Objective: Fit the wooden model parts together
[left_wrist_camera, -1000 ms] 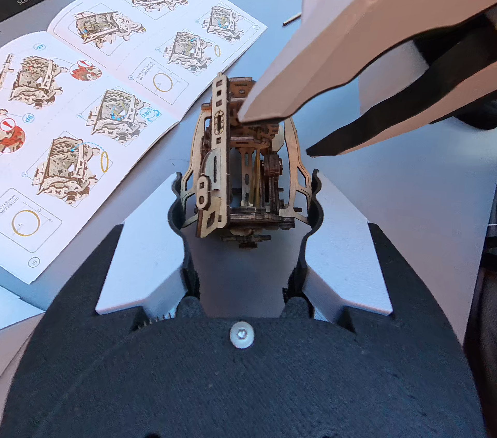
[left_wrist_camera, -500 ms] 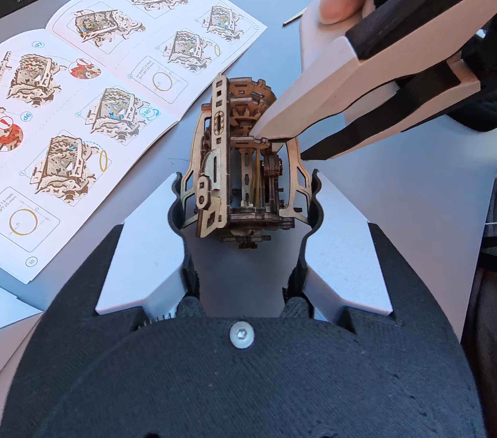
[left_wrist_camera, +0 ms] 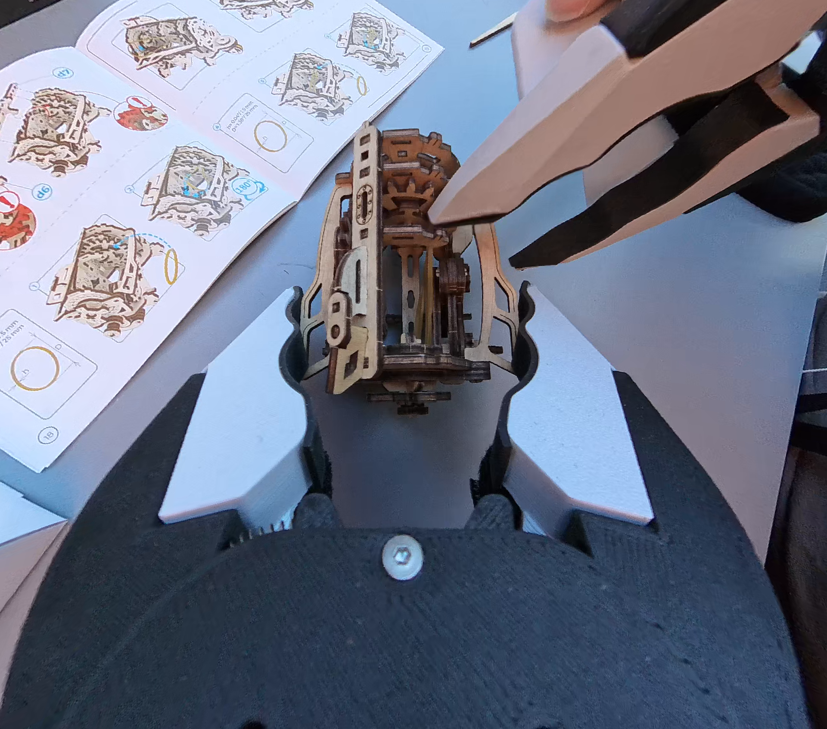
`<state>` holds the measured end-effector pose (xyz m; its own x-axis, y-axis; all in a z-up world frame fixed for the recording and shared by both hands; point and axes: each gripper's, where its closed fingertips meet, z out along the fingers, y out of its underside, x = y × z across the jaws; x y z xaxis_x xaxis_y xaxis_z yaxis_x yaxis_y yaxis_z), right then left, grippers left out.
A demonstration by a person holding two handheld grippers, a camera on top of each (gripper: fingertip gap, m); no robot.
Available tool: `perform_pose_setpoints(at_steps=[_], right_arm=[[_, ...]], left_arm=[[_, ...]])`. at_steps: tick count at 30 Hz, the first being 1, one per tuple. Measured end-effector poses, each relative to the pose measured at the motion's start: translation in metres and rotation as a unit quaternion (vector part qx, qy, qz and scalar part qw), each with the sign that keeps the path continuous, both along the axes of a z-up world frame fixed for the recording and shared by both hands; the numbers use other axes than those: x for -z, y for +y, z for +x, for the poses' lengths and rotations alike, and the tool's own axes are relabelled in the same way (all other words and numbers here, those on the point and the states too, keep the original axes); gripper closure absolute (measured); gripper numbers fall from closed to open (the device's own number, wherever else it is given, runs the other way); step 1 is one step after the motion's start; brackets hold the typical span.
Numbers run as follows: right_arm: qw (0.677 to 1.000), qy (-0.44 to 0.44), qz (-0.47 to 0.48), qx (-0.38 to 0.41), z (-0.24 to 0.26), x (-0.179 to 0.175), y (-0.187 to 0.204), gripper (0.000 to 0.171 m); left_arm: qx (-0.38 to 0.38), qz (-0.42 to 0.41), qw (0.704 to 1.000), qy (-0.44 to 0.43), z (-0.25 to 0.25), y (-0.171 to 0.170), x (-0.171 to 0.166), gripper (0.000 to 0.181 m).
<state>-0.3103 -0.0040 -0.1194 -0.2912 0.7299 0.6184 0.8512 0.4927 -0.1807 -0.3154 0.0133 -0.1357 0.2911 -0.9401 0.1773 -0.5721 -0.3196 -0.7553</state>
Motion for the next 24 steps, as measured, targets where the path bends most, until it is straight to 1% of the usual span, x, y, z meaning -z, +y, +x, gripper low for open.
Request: perform_pose_setpoints(at_steps=[2, 5, 9, 11, 13, 16, 18, 21, 22, 24], right_arm=[[0.999, 0.046, 0.008, -0.005, -0.003, -0.009, -0.002, 0.113], [0.988, 0.153, 0.014, 0.002, -0.002, -0.026, -0.006, 0.114], [0.959, 0.282, 0.006, 0.008, 0.021, -0.039, -0.015, 0.114], [0.945, 0.327, 0.008, 0.018, 0.039, -0.045, -0.014, 0.115], [0.932, 0.36, 0.015, 0.037, 0.055, -0.05, -0.01, 0.116], [0.907, 0.417, -0.001, 0.053, 0.069, -0.056, -0.008, 0.123], [0.904, 0.423, -0.008, 0.055, 0.071, -0.053, -0.006, 0.127], [0.904, 0.419, 0.024, 0.079, 0.078, -0.054, 0.005, 0.135], [0.901, 0.425, 0.026, 0.08, 0.08, -0.057, 0.005, 0.139], [0.885, 0.453, 0.042, 0.1, 0.09, -0.069, 0.011, 0.145]], left_arm=[[0.001, -0.002, 1.0, -0.003, -0.001, -0.001, 0.0, 0.088], [0.007, -0.002, 1.0, -0.007, -0.002, -0.004, 0.0, 0.088], [0.018, 0.002, 1.0, -0.006, -0.001, -0.006, -0.001, 0.088], [0.025, 0.008, 1.0, -0.005, -0.001, -0.006, -0.001, 0.088], [0.029, 0.008, 1.0, -0.008, -0.001, -0.007, -0.001, 0.088], [0.036, 0.006, 0.999, -0.012, -0.003, -0.01, -0.001, 0.088], [0.038, 0.006, 0.999, -0.016, -0.005, -0.012, -0.002, 0.088], [0.046, 0.011, 0.998, -0.028, -0.005, -0.015, -0.005, 0.089], [0.047, 0.014, 0.998, -0.031, -0.005, -0.015, -0.007, 0.089], [0.047, 0.01, 0.998, -0.034, -0.006, -0.015, -0.008, 0.09]])
